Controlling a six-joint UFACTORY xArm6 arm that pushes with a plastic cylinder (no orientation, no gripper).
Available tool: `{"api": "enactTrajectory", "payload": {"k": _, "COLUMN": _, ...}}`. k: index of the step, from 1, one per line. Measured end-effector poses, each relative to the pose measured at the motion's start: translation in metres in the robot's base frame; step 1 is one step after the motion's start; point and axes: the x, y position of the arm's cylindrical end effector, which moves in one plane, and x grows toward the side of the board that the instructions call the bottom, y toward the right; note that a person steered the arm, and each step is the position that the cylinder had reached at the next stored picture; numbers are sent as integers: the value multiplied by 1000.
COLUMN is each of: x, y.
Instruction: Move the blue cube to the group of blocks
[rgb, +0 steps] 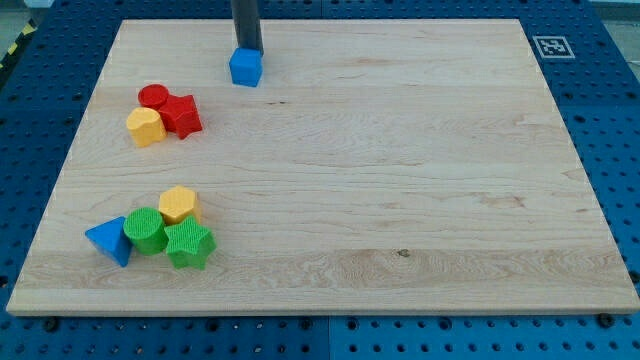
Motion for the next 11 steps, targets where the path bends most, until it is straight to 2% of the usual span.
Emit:
{"api": "enactTrajectory", "payload": {"k": 2, "x": 43, "y": -7}}
{"api": "enactTrajectory", "payload": {"k": 5, "x": 138, "y": -7}}
{"api": "enactTrajectory", "payload": {"k": 8, "x": 196, "y": -11}}
{"api": "enactTrajectory", "payload": {"k": 9, "x": 201, "y": -17}}
{"api": "enactTrajectory", "payload": {"k": 10, "x": 176, "y": -22}}
{"api": "enactTrajectory", "payload": {"k": 11, "x": 172, "y": -54}}
